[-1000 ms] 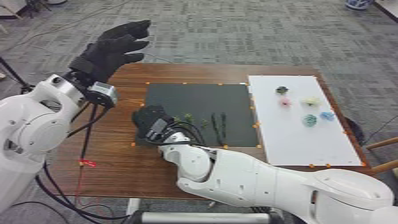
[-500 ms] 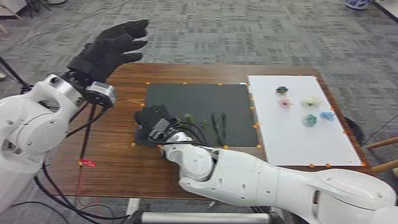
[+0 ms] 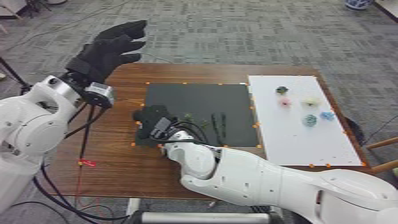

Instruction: Arrange flowers

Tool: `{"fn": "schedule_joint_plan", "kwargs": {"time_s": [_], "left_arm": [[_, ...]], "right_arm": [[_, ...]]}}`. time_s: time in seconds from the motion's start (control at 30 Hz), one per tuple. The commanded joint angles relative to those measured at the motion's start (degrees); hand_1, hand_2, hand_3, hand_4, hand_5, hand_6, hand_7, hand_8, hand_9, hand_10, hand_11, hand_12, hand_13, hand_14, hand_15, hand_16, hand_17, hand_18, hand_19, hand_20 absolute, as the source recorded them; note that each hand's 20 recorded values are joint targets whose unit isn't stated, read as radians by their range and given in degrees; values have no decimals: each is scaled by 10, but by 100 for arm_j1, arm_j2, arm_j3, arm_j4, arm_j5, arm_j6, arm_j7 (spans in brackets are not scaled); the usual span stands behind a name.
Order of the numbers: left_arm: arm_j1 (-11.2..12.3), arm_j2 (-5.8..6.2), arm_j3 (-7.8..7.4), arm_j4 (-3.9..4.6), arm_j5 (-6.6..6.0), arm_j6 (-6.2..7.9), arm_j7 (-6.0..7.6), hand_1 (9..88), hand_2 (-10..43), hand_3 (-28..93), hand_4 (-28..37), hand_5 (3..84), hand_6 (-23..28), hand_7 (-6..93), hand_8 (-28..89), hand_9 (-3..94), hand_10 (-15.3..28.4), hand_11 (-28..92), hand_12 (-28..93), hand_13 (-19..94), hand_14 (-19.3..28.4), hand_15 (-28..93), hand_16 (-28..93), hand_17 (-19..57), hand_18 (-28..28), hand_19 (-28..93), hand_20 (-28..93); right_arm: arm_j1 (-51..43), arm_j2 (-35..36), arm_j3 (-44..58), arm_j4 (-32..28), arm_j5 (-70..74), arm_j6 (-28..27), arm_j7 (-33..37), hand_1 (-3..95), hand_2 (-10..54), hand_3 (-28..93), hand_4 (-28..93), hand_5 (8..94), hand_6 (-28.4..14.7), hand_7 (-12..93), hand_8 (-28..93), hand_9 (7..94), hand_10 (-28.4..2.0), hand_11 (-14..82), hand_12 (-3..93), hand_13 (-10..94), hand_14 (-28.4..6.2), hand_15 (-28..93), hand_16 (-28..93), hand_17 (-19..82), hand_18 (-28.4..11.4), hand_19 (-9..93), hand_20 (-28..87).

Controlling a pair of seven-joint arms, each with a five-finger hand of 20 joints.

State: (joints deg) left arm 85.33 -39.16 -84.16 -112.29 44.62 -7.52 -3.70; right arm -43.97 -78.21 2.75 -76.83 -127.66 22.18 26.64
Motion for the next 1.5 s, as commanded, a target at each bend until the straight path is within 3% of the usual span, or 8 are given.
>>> {"fn": "schedule_joint_plan", "kwargs": {"time_s": [0.03,0.17,0.3,0.57,0.73,0.83,1.13,1.5], "left_arm": [[23,-50,-61,-60,12,-7,-16,254,-72,693,-278,209,11,156,-72,148,89,136,212,50,122,336,-22,-136,198,381,87],[89,-37,-122,-86,6,25,-7,253,-71,692,-277,209,11,156,-72,149,90,138,212,50,121,335,-23,-136,198,381,87],[76,-48,-105,-74,1,15,-2,252,-72,695,-276,210,11,155,-73,150,89,139,211,50,121,335,-23,-136,198,381,87],[69,-60,-96,-69,4,8,3,252,-70,695,-277,210,11,155,-72,150,90,138,211,50,122,335,-23,-136,197,381,87],[105,-61,-127,-85,4,15,5,253,-69,694,-277,210,11,155,-72,150,89,136,210,50,122,335,-23,-136,198,381,87],[100,-60,-117,-83,5,33,12,252,-69,695,-276,210,11,156,-72,150,89,136,210,50,122,335,-23,-136,198,381,87],[134,-57,-149,-98,5,43,9,253,-68,694,-276,210,11,156,-73,151,90,136,210,50,122,335,-23,-136,197,380,87],[112,-67,-133,-82,8,43,17,252,-68,695,-276,210,11,157,-73,151,89,137,210,51,122,334,-23,-136,197,381,87]], "right_arm": [[24,38,51,-56,36,-112,-101,332,-95,835,-283,503,18,255,-151,592,-91,181,173,738,-36,862,329,390,-198,920,512],[34,62,79,-49,-9,-127,-45,317,-95,850,-283,450,4,249,-149,502,-103,147,157,713,-41,853,322,368,-195,896,501],[-41,68,234,-62,-38,-322,-102,308,-95,859,-283,432,-5,244,-144,481,-106,147,157,698,-45,854,316,359,-196,891,499],[-371,84,743,-47,275,-855,-818,329,-90,929,-238,389,-28,334,-137,469,-75,156,133,701,-49,859,292,357,-198,890,491],[-461,121,927,-82,574,-1052,-995,235,110,932,-86,336,-52,348,-140,506,-81,141,107,720,-72,859,298,361,-221,909,495],[-499,110,1002,-78,557,-1135,-1050,193,171,932,-24,331,-58,342,-135,516,-78,137,100,719,-81,862,300,357,-228,915,498],[-542,118,1115,-90,565,-1326,-1103,165,218,932,9,355,-60,356,-136,567,-73,147,102,729,-83,870,300,359,-234,927,500],[-386,145,825,-74,678,-686,-1113,146,220,932,27,406,-50,364,-137,667,-91,242,178,744,-79,881,307,377,-232,932,532]]}}
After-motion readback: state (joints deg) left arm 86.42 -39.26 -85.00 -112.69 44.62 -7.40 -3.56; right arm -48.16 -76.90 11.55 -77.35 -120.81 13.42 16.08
